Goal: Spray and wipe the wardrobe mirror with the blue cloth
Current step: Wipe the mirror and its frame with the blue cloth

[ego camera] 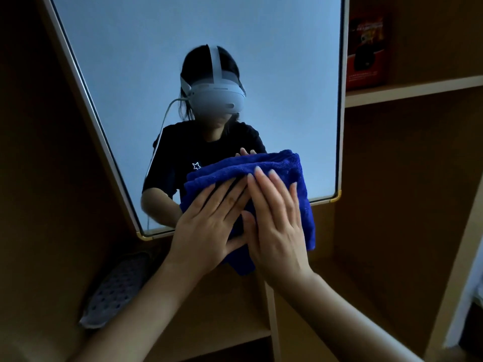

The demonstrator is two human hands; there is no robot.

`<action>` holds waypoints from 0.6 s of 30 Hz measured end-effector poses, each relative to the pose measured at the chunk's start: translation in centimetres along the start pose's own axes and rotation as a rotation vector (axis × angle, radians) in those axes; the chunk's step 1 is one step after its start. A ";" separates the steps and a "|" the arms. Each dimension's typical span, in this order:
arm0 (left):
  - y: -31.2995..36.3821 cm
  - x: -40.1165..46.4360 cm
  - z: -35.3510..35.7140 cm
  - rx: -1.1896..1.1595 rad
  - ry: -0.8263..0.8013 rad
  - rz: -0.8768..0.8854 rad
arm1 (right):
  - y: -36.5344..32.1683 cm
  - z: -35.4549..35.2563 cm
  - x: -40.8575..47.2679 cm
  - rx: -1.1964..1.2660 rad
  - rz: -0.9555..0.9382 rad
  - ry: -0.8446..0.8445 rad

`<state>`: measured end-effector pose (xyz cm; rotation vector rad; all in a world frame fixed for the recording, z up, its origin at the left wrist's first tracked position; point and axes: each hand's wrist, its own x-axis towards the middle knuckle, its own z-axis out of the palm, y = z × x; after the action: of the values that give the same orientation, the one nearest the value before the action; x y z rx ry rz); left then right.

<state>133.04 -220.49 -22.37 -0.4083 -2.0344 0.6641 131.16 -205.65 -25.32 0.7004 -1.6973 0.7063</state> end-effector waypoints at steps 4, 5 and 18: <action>-0.9 0.1 -0.1 0.089 -0.042 0.050 | 2.3 2.1 0.2 -0.178 -0.067 -0.137; -1.0 0.1 -0.1 0.112 -0.048 0.063 | 2.7 2.4 0.1 -0.199 -0.081 -0.135; 2.4 2.9 0.5 0.233 0.022 0.102 | 7.4 2.2 -0.4 -0.245 -0.122 0.016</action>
<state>131.18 -217.20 -22.06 -0.3816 -1.8982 0.9442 124.27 -202.56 -26.90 0.6177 -1.6759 0.4092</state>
